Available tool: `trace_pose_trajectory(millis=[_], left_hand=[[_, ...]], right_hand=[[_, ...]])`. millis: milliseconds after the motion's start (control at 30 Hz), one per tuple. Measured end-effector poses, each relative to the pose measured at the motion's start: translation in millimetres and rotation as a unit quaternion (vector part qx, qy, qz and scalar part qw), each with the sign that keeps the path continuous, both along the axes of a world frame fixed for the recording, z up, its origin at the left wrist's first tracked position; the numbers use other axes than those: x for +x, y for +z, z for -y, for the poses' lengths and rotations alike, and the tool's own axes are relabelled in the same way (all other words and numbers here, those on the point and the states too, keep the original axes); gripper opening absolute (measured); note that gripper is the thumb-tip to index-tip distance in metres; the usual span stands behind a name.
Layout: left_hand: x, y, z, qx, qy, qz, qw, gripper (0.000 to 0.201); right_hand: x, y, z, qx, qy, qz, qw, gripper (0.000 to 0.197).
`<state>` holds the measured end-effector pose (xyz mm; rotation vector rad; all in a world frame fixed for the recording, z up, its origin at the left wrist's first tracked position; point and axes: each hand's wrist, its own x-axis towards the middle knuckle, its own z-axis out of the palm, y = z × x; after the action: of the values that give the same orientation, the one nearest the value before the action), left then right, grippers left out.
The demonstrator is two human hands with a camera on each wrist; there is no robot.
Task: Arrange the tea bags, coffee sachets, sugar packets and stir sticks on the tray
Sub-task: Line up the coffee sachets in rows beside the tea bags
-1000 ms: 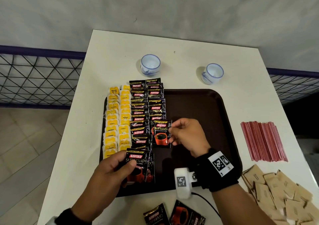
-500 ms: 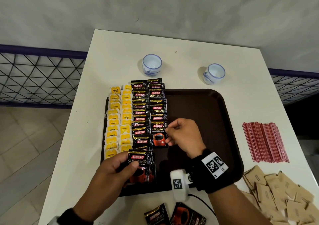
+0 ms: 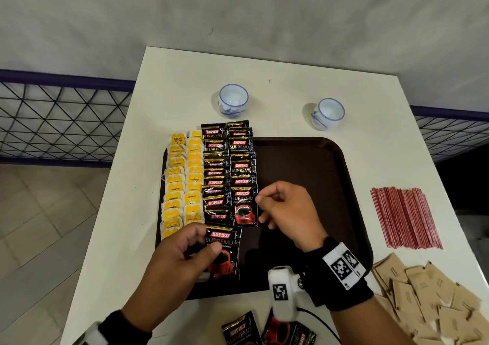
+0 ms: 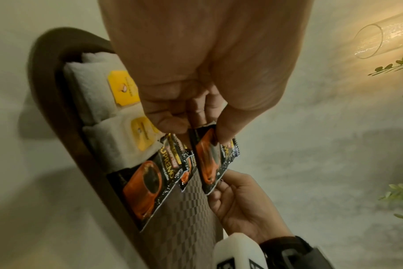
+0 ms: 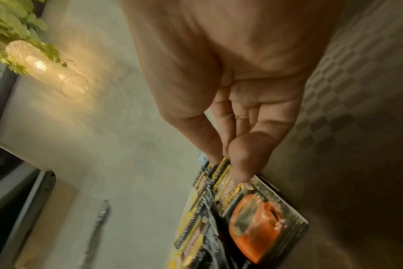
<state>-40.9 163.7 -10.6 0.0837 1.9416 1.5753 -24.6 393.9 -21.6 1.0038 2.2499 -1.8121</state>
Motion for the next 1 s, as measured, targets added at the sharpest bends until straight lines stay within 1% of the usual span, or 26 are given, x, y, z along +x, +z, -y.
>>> trace_pose_trajectory(millis=[33,67,133,200,300,367,500,600,700,767,833,900,1000], left_hand=[[0,2,-3,0.007,0.005,-0.011,1.0,0.018],[-1,3,-6,0.011,0.005,-0.024,1.0,0.019],[-2,3,-14,0.014,0.005,-0.038,0.999,0.024],[-3,3,-20,0.017,0.006,-0.037,0.999,0.023],[-2,2,-26,0.009,-0.016,-0.042,0.999,0.019],[0,2,-27,0.009,-0.025,-0.043,0.999,0.022],[4,3,-22,0.01,-0.027,-0.019,0.999,0.015],[4,-2,-4,-0.026,-0.07,-0.055,0.996,0.017],[6,-4,13,-0.061,-0.112,-0.053,0.99,0.023],[10,-5,23,-0.081,-0.141,-0.065,0.985,0.032],[15,-6,32,-0.095,-0.165,-0.074,0.979,0.032],[20,-6,38,-0.108,-0.175,-0.06,0.977,0.03],[28,-8,43,-0.113,-0.186,-0.042,0.975,0.042]], right_hand=[[6,7,2,-0.033,0.021,-0.015,0.999,0.002],[13,14,4,-0.076,0.042,-0.029,0.996,0.001],[26,23,9,-0.151,0.077,-0.044,0.984,0.005],[36,26,13,-0.17,0.092,-0.047,0.98,0.007],[45,23,16,-0.148,0.088,-0.053,0.984,0.005],[47,21,16,-0.132,0.083,-0.054,0.986,0.005],[47,15,5,-0.116,0.054,-0.038,0.991,0.003],[41,5,-10,-0.095,0.023,-0.012,0.995,0.002],[34,-4,-17,-0.073,0.016,0.012,0.997,0.001],[29,-9,-16,-0.066,0.012,0.022,0.998,0.005],[24,-13,-13,-0.059,0.009,0.027,0.998,0.01],[21,-16,-11,-0.052,0.008,0.034,0.998,0.011],[17,-17,-7,-0.051,0.008,0.042,0.998,0.01]])
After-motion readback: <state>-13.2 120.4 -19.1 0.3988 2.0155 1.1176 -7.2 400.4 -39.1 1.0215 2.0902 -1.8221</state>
